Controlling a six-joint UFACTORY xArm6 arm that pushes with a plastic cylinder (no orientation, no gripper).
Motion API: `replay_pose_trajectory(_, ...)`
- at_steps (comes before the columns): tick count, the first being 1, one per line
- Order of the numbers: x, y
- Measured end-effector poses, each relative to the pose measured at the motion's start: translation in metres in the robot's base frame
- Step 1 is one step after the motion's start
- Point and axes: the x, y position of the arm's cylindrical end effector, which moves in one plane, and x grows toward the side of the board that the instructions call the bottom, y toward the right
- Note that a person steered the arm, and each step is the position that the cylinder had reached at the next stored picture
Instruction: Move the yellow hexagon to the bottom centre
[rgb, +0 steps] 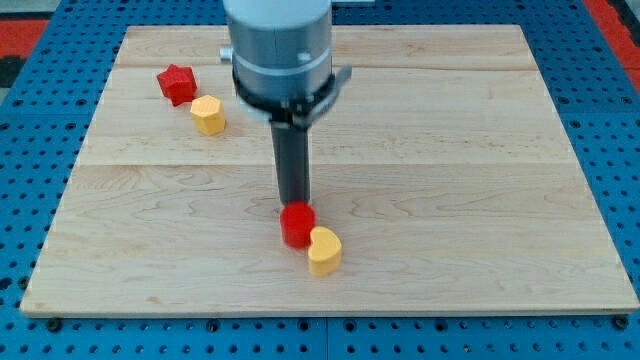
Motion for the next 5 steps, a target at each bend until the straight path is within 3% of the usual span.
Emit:
replay_pose_trajectory(2,-0.056,-0.149)
replay_pose_trajectory(3,-0.127,-0.186)
replay_pose_trajectory(4,-0.181,-0.124)
replay_pose_trajectory(5,-0.131,-0.076)
